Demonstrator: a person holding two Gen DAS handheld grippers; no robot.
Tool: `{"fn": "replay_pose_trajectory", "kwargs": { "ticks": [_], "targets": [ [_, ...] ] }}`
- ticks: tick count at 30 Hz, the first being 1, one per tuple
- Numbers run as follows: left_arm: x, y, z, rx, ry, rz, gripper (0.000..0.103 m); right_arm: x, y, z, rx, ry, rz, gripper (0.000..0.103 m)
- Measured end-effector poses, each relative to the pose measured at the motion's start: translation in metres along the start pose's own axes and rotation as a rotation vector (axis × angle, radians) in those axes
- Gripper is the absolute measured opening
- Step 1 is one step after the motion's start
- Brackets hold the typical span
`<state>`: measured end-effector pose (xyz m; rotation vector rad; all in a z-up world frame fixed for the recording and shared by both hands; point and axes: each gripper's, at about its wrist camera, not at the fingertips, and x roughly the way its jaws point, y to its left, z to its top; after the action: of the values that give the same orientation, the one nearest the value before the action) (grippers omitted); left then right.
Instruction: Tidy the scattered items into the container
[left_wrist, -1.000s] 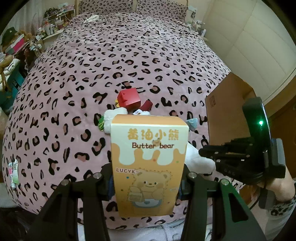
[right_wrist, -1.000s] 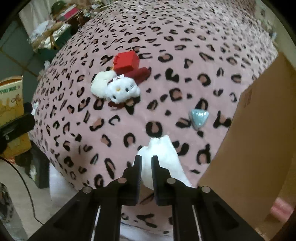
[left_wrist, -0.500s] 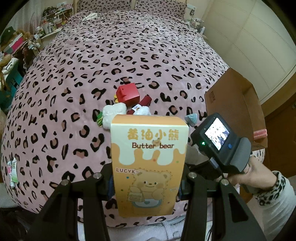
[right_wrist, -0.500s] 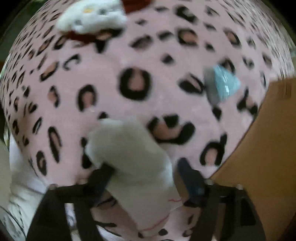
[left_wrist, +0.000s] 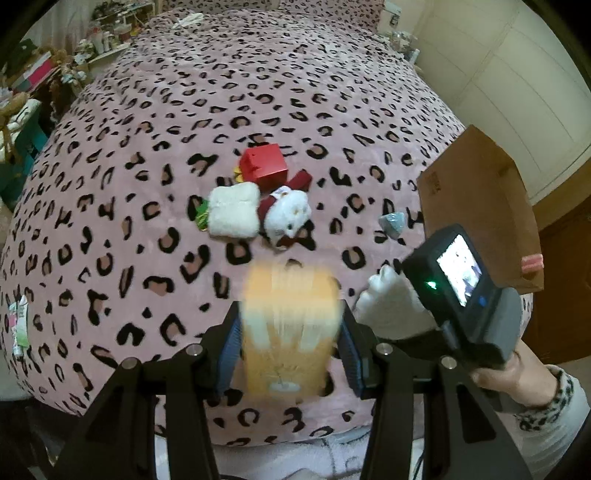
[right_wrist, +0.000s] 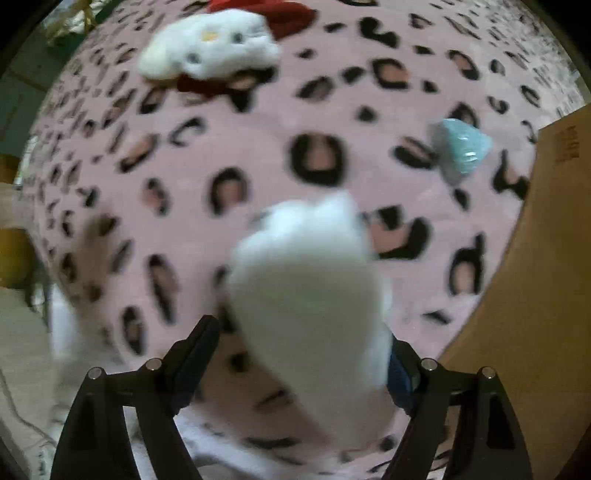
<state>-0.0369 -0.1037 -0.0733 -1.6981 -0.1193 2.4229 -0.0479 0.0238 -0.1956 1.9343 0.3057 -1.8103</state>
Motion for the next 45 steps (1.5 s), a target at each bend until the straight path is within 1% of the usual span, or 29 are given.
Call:
{"fn": "replay_pose_trajectory", "kwargs": {
  "ticks": [1,2,3,4,5,6,8,10,12,14,15,17,19,20,21,23,25,26,28,31,32,33,34,36,39,41,42,44,45],
  "targets": [
    [0.000,0.002,-0.001,-0.004,0.000,-0.001,0.048,-0.002,0.003,-0.001,-0.008,-0.007,-0.016,0.067],
    [-0.001,0.005,-0.001,-0.009,0.001,-0.001,0.048,-0.006,0.005,-0.001,-0.020,-0.019,-0.038,0.045],
    [-0.001,0.007,-0.001,-0.009,0.001,0.002,0.048,-0.010,0.006,-0.002,-0.020,-0.034,-0.039,0.036],
    [0.000,0.008,-0.002,-0.007,0.002,0.007,0.048,-0.014,0.003,-0.002,-0.004,-0.045,-0.014,0.034],
    [0.002,0.010,-0.002,-0.005,0.006,0.012,0.048,-0.019,-0.001,-0.003,0.020,-0.054,0.016,0.028],
    [0.004,0.011,-0.003,-0.003,0.010,0.016,0.048,-0.023,-0.006,-0.003,0.046,-0.062,0.043,0.026],
    [0.016,0.015,-0.006,0.001,0.046,0.020,0.048,-0.029,-0.014,-0.003,0.079,-0.073,0.077,0.025],
    [0.027,0.014,-0.014,0.017,0.064,-0.003,0.048,-0.032,-0.020,-0.003,0.095,-0.071,0.092,0.025],
    [0.042,0.003,-0.030,0.072,0.082,-0.031,0.048,-0.030,-0.023,-0.004,0.095,-0.063,0.095,0.025],
    [0.058,-0.014,-0.050,0.139,0.116,-0.070,0.048,-0.019,-0.027,-0.007,0.090,-0.054,0.099,0.026],
    [0.066,-0.022,-0.057,0.168,0.129,-0.080,0.048,-0.015,-0.027,-0.007,0.085,-0.048,0.102,0.028],
    [0.082,-0.038,-0.068,0.213,0.145,-0.081,0.050,-0.008,-0.029,-0.005,0.075,-0.041,0.087,0.030],
    [0.090,-0.047,-0.071,0.231,0.132,-0.048,0.056,-0.005,-0.027,-0.009,0.066,-0.045,0.069,0.037],
    [0.090,-0.050,-0.070,0.233,0.106,-0.049,0.064,-0.003,-0.027,-0.009,0.059,-0.045,0.059,0.043],
    [0.089,-0.052,-0.068,0.230,0.092,-0.053,0.067,-0.002,-0.027,-0.009,0.054,-0.042,0.049,0.047],
    [0.086,-0.056,-0.066,0.219,0.062,-0.069,0.072,0.003,-0.026,-0.010,0.038,-0.027,0.042,0.049],
    [0.087,-0.059,-0.068,0.243,0.053,-0.045,0.074,0.007,-0.028,-0.011,0.033,-0.023,0.039,0.050],
    [0.090,-0.060,-0.068,0.252,0.049,-0.031,0.076,0.008,-0.031,-0.011,0.039,-0.021,0.048,0.050],
    [0.097,-0.059,-0.067,0.243,0.054,-0.022,0.079,0.011,-0.035,-0.011,0.052,-0.014,0.065,0.051],
    [0.102,-0.060,-0.065,0.249,0.029,-0.013,0.083,0.009,-0.039,-0.010,0.062,-0.005,0.075,0.051],
    [0.107,-0.060,-0.063,0.244,0.030,-0.020,0.086,0.009,-0.041,-0.010,0.064,-0.004,0.075,0.051],
    [0.113,-0.060,-0.061,0.229,0.042,-0.050,0.088,0.009,-0.044,-0.009,0.070,-0.001,0.085,0.055],
    [0.120,-0.058,-0.060,0.205,0.065,-0.078,0.088,0.010,-0.046,-0.009,0.074,0.005,0.096,0.055],
    [0.134,-0.051,-0.058,0.150,0.100,-0.092,0.088,0.011,-0.045,-0.009,0.068,0.007,0.087,0.055],
    [0.136,-0.038,-0.059,0.073,0.113,-0.129,0.088,0.006,-0.041,-0.014,0.045,-0.012,0.059,0.055],
    [0.129,-0.031,-0.059,0.051,0.112,-0.107,0.086,0.003,-0.041,-0.017,0.051,-0.024,0.053,0.052],
    [0.124,-0.028,-0.058,0.049,0.108,-0.082,0.085,0.001,-0.043,-0.018,0.060,-0.031,0.056,0.047],
    [0.114,-0.018,-0.058,0.042,0.101,-0.028,0.085,-0.004,-0.045,-0.021,0.086,-0.046,0.073,0.040],
    [0.110,-0.011,-0.059,0.032,0.095,-0.017,0.085,-0.009,-0.046,-0.023,0.095,-0.061,0.083,0.037]
  ]
}}
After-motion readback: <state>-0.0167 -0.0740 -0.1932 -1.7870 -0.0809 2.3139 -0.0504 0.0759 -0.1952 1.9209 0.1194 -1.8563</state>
